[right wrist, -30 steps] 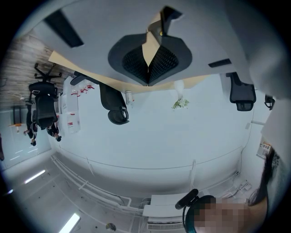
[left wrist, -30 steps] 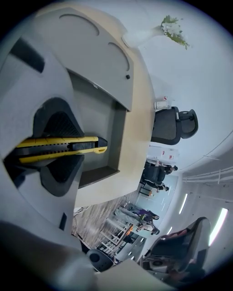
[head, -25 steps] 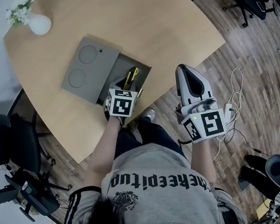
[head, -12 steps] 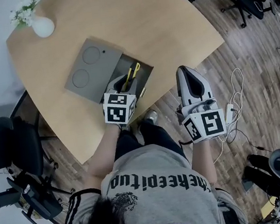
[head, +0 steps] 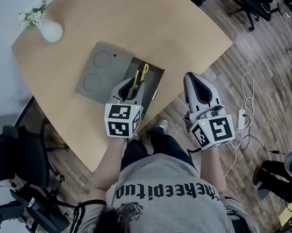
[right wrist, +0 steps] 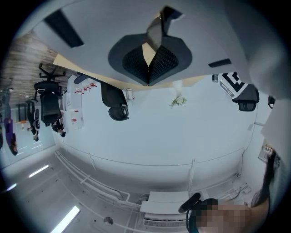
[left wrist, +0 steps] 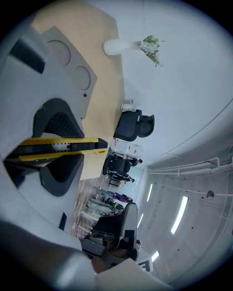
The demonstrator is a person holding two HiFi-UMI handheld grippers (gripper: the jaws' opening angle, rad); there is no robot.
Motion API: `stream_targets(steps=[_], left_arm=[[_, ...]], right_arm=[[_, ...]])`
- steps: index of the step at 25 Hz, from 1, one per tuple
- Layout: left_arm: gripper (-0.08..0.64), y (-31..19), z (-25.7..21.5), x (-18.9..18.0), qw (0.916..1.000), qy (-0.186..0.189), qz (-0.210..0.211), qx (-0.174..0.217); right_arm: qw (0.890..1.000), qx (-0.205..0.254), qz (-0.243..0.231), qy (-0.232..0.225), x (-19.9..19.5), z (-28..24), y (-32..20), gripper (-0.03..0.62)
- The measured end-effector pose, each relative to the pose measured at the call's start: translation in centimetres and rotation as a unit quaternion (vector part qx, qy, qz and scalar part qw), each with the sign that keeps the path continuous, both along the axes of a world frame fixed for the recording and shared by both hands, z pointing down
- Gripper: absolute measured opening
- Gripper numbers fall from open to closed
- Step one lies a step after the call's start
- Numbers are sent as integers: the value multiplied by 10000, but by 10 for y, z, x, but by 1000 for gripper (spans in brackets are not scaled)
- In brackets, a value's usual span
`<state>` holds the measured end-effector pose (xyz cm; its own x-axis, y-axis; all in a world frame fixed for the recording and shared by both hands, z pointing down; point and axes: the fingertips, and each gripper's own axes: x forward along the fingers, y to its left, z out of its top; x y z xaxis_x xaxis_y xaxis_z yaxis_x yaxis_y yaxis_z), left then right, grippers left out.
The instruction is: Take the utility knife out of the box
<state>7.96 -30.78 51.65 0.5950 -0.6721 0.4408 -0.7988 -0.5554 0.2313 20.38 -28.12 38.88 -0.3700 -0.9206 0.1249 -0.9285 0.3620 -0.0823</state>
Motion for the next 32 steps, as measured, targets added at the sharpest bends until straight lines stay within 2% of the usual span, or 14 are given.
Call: stream_targets(steps=[16,32], left_arm=[[124,36,-62,-48,9957,435,254,783],[124,78,-117,-72,9834,960,703,1372]], right_arm=[[9995,173,248,80,-51,-12,44,6],[9968,385,679,193,-82,-28,94,6]])
